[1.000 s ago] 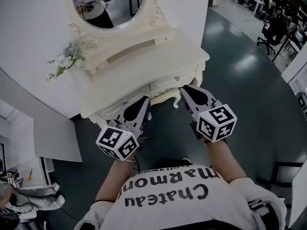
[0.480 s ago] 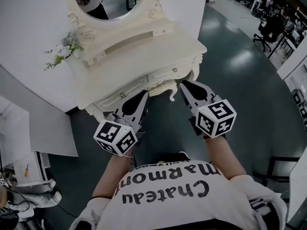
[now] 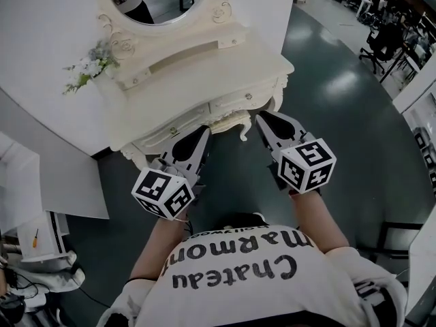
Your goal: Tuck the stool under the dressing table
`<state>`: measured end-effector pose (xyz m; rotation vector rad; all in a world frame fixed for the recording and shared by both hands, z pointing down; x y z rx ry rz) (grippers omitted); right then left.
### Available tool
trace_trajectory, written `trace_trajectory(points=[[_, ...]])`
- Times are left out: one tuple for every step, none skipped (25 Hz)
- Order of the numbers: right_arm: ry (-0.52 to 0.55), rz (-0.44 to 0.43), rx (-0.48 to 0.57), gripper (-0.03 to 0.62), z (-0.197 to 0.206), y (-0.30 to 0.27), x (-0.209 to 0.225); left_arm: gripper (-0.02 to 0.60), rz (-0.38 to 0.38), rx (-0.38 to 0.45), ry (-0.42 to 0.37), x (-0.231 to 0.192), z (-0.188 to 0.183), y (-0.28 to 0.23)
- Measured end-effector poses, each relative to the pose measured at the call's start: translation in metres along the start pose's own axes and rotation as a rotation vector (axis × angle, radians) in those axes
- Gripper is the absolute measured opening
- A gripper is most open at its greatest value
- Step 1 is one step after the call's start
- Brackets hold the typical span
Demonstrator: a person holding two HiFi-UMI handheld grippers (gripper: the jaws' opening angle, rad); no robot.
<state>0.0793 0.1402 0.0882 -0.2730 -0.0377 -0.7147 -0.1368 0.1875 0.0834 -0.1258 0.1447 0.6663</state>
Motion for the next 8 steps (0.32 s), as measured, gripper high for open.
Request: trace_trajectory(points=[[0.0,0.0,0.001,0.052,-0.0004,-0.0005,-0.0002,0.026,0.0,0.0,0.0,-0.0008,-0.0001,0.0001],[0.0,0.0,0.001,0.052,-0.0005,-0.0012,-0.0005,0.026,0.0,0.0,0.0,-0.0017,-0.0002,0.0002],[0.0,0.0,0.001,0.052,-0.0003,-0.002,-0.0008,0.026,-0.001,0.002,0.0,-0.0028,-0.0002,0.0003],[0.001,0.0,0.001,0.052,0.0002,-0.003,-0.0011,0.026,-0.002,0.005,0.0,-0.0039,-0.0001,0.0004],[0.001,0.001,0.0,0.052,0.0008,-0.0039,-0.0011,0.026,-0.003,0.007,-0.002,-0.0047,0.0,0.0004],[0.001,0.001,0.0,0.052,0.0013,-0.0046,-0.001,0.026,-0.003,0.009,-0.005,-0.0053,0.0002,0.0003],[0.001,0.003,0.001,0.052,0.0018,-0.0051,-0.0007,0.026,-0.003,0.011,-0.009,-0.0058,0.0003,0.0002],[0.001,0.004,0.001,0.052,0.0022,-0.0057,-0.0005,0.026,-0.003,0.013,-0.012,-0.0062,0.0003,0.0001]])
Point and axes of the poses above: the fingertips, and each gripper's own axes: y backward along the fingers, x to its right, z out of its underside, the point moved 8 cm from there along y, backward along the fingers, and after that the axes turned 5 degrees about -x, right-handed, at the moved point
